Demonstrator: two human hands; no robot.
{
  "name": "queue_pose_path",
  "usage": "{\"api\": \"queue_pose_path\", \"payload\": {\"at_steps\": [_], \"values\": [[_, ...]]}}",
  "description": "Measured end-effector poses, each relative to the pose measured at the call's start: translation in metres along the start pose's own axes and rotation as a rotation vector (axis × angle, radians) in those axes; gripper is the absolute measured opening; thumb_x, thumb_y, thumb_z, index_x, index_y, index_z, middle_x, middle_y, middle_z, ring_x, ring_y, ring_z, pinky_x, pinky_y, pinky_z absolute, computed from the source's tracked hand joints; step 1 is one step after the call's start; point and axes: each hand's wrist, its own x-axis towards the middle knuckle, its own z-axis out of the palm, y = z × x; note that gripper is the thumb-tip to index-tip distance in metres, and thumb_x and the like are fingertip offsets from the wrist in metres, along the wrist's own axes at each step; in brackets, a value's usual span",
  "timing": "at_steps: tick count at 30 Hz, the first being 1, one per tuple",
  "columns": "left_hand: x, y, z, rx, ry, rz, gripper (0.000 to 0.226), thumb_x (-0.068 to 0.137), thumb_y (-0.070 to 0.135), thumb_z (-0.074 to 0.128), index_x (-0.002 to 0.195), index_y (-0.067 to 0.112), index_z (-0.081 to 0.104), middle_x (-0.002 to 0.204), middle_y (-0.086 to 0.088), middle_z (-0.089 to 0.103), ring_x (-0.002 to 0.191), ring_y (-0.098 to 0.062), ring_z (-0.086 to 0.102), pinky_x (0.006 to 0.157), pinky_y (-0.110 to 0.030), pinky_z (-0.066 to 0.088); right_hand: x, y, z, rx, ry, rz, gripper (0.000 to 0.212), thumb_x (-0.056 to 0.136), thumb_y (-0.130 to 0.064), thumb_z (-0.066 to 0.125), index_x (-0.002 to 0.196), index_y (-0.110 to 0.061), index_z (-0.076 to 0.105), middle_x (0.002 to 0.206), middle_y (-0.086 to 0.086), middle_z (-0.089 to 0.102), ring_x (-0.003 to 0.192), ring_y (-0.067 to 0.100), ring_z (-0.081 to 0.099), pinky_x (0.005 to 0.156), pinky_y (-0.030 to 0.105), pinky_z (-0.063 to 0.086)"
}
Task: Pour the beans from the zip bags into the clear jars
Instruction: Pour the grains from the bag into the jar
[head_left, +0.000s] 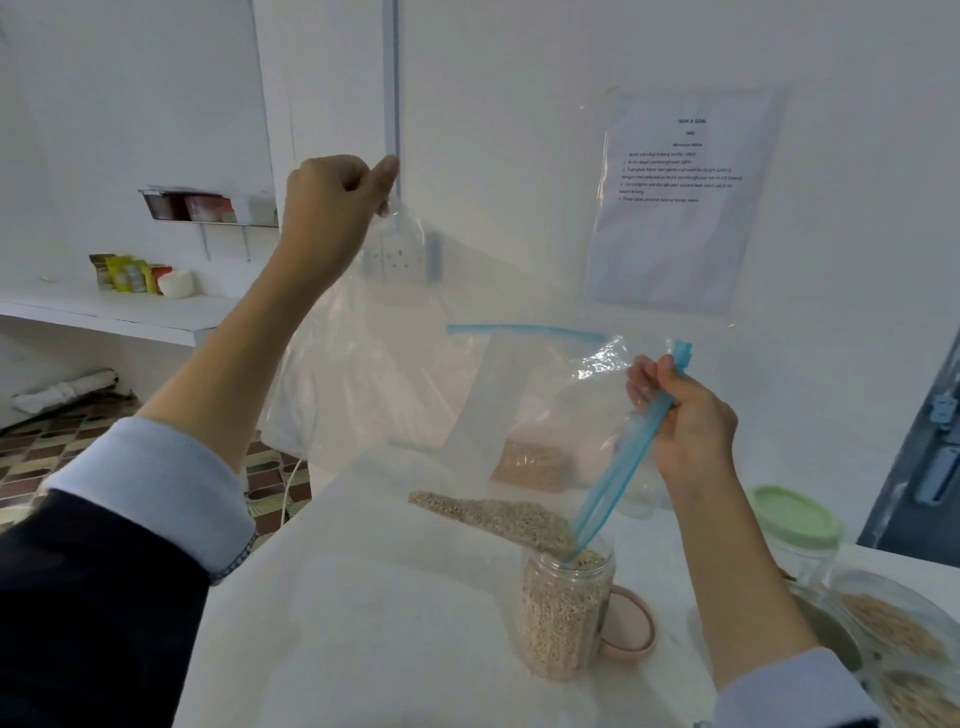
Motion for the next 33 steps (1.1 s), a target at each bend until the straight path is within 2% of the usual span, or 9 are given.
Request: {"api": "queue_pose_path", "payload": {"at_steps": [4, 8, 10, 13, 18, 21, 24, 30, 33], "values": [[-0.012, -0.012, -0.017, -0.218, -0.346, -0.085, 0.011, 0.088, 0.023, 0.062, 0.086, 0.025, 0.052, 0.075, 0.005, 0.048, 0.067, -0.007, 0.047, 0.063, -0.022, 0.039, 0.003, -0.001, -0.006, 0.016, -0.009, 0.002, 0.009, 0.088, -0.005, 0.063, 0.081, 0.001, 0.062, 0.069, 0.007, 0.071, 0.061, 0.016, 0.068, 0.062, 0.022, 0.055], [-0.020, -0.031, -0.031, -0.230, -0.617, -0.142, 0.054, 0.072, 0.004, 0.066, 0.112, 0.030, 0.041, 0.088, -0.002, 0.049, 0.074, -0.016, 0.052, 0.068, -0.029, 0.046, 0.009, 0.001, -0.005, 0.024, -0.041, 0.014, 0.008, 0.087, -0.003, 0.062, 0.082, 0.002, 0.060, 0.070, 0.009, 0.069, 0.058, 0.017, 0.064, 0.055, 0.022, 0.051], [-0.024, -0.036, -0.033, -0.301, -0.600, -0.181, 0.058, 0.066, -0.005, 0.066, 0.107, 0.028, 0.041, 0.086, -0.004, 0.052, 0.070, -0.016, 0.054, 0.066, -0.027, 0.048, 0.010, 0.003, -0.004, 0.022, -0.056, 0.018, 0.008, 0.087, -0.003, 0.062, 0.083, 0.003, 0.060, 0.071, 0.009, 0.069, 0.058, 0.017, 0.064, 0.056, 0.022, 0.051], [-0.028, -0.043, -0.032, -0.361, -0.379, -0.273, 0.044, 0.074, -0.012, 0.069, 0.102, 0.014, 0.050, 0.087, -0.006, 0.061, 0.082, -0.021, 0.060, 0.076, -0.029, 0.052, 0.012, 0.004, -0.003, 0.019, -0.068, 0.018, 0.009, 0.087, -0.005, 0.062, 0.083, 0.003, 0.060, 0.072, 0.009, 0.069, 0.059, 0.017, 0.064, 0.058, 0.022, 0.052], [-0.046, -0.055, -0.029, -0.426, -0.221, -0.346, 0.011, 0.079, 0.017, 0.067, 0.083, 0.007, 0.064, 0.102, -0.010, 0.066, 0.106, -0.023, 0.062, 0.083, -0.019, 0.053, 0.015, 0.005, -0.005, 0.012, -0.097, 0.022, 0.008, 0.087, -0.006, 0.062, 0.084, 0.002, 0.060, 0.075, 0.009, 0.067, 0.061, 0.018, 0.064, 0.058, 0.022, 0.051], [-0.049, -0.065, -0.030, -0.475, -0.327, -0.374, 0.014, 0.077, 0.040, 0.071, 0.071, 0.027, 0.069, 0.111, -0.001, 0.067, 0.111, -0.019, 0.060, 0.100, -0.043, 0.045, 0.016, 0.006, -0.006, -0.005, -0.081, 0.018, 0.009, 0.087, -0.007, 0.063, 0.087, 0.002, 0.062, 0.076, 0.009, 0.070, 0.063, 0.018, 0.066, 0.060, 0.023, 0.053], [-0.051, -0.072, -0.033, -0.491, -0.513, -0.352, 0.036, 0.061, 0.069, 0.071, 0.070, 0.034, 0.066, 0.121, 0.002, 0.065, 0.114, -0.021, 0.061, 0.094, -0.045, 0.044, 0.016, 0.007, -0.006, -0.019, -0.080, 0.019, 0.009, 0.087, -0.007, 0.064, 0.086, 0.002, 0.062, 0.078, 0.010, 0.069, 0.063, 0.019, 0.066, 0.059, 0.023, 0.052], [-0.057, -0.092, -0.028, -0.614, -0.542, -0.333, 0.073, 0.048, 0.061, 0.084, 0.096, 0.010, 0.063, 0.119, -0.003, 0.066, 0.111, -0.013, 0.062, 0.087, -0.020, 0.053, 0.019, 0.007, -0.008, -0.009, -0.050, 0.030, 0.008, 0.087, -0.006, 0.063, 0.085, 0.001, 0.062, 0.080, 0.011, 0.068, 0.062, 0.018, 0.065, 0.057, 0.023, 0.051], [-0.064, -0.100, -0.023, -0.571, -0.517, -0.339, 0.051, 0.066, 0.050, 0.077, 0.088, 0.007, 0.060, 0.101, -0.001, 0.072, 0.098, -0.016, 0.068, 0.090, -0.036, 0.053, 0.016, 0.007, -0.007, -0.023, -0.033, 0.029, 0.007, 0.087, -0.005, 0.063, 0.085, 0.002, 0.063, 0.078, 0.011, 0.069, 0.063, 0.019, 0.066, 0.057, 0.023, 0.051]]}}
